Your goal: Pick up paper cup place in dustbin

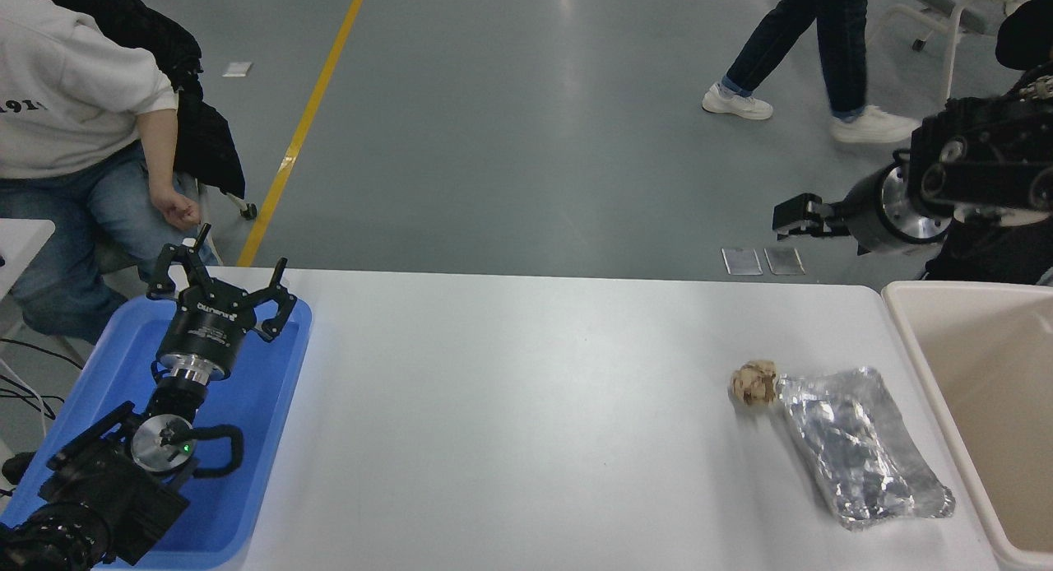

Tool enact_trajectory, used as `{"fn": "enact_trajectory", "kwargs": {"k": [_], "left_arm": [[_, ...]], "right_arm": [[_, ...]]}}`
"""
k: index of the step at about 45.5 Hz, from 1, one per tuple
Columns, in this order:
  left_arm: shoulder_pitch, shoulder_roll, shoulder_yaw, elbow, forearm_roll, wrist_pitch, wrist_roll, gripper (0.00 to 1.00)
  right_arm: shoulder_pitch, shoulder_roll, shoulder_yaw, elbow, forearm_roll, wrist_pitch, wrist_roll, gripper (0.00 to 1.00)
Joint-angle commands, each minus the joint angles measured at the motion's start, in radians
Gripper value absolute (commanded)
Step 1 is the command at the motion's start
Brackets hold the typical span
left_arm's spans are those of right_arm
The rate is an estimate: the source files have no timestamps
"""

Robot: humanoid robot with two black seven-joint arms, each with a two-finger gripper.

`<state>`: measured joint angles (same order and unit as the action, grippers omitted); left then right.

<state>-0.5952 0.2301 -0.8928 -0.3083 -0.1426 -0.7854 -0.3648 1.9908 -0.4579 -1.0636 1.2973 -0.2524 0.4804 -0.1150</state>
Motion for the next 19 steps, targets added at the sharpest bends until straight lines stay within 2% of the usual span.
{"fn": "enact_trajectory", "kwargs": {"k": [1,6,19], "left_arm": [[0.000,0.000,0.000,0.000,0.000,0.000,0.000,1.00],[0.000,0.000,0.000,0.000,0.000,0.000,0.000,1.00],[0.000,0.000,0.000,0.000,0.000,0.000,0.000,1.00]], "right_arm": [[0.161,0.002,-0.035,0.175,0.001,0.181,-0.002,1.00],[0.200,0.002,-0.036,0.200,0.004,0.240,-0.002,1.00],[0.190,0.015,-0.038,0.198,0.001,0.245,-0.006,1.00]]}}
